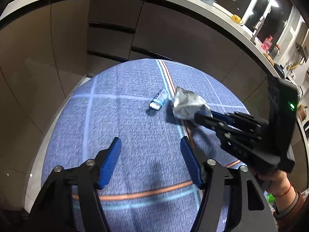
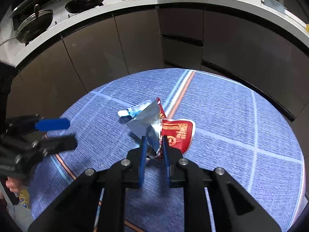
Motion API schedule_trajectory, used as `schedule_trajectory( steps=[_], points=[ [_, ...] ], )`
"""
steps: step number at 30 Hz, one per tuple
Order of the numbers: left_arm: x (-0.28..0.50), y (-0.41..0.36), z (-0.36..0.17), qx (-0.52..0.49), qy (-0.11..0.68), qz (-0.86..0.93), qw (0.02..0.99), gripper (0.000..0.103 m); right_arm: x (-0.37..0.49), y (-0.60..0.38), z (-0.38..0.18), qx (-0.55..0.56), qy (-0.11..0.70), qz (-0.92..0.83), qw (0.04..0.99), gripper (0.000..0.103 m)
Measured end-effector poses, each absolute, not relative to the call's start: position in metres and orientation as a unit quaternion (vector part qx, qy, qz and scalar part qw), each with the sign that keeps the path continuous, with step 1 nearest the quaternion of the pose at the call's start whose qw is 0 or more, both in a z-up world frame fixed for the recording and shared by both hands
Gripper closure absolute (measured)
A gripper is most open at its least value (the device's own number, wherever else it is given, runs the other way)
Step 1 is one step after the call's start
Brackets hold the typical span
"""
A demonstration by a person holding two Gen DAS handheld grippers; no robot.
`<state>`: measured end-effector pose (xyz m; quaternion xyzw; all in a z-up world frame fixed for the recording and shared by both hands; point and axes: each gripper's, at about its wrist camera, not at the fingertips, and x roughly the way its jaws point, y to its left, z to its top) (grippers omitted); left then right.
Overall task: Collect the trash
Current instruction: 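Grasp the red-and-silver wrapper with the right tool while the left tool grasps the blue tube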
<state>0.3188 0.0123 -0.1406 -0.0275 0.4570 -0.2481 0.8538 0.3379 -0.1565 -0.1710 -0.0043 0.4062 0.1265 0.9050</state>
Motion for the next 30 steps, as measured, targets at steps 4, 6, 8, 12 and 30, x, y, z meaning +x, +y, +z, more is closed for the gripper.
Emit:
schedule_trajectory(
  steps=[4,6,8,12,30],
  points=[
    [0.329,-0.006,-0.142,-0.008,0.454,-0.256,0.853,0.048,0.319,-0.170,-0.166,0.016,0.401,0.112,0.909,0.087],
    [0.337,-0.015,-0.141,-0.002,0.452,-0.258,0.854,0.048,0.308,-0.176,-0.164,0.026,0.399,0.103,0.911,0.087],
    [0.348,-0.025,-0.142,0.006,0.451,-0.253,0.856,0.048,0.296,-0.181,-0.163,0.035,0.397,0.100,0.912,0.087],
    [0.370,-0.048,-0.146,0.024,0.455,-0.250,0.855,0.048,0.280,-0.184,-0.165,0.035,0.404,0.087,0.910,0.086],
    [0.403,-0.082,-0.174,0.071,0.478,-0.244,0.841,0.070,0.263,-0.205,-0.169,0.065,0.406,0.081,0.908,0.086]
  ],
)
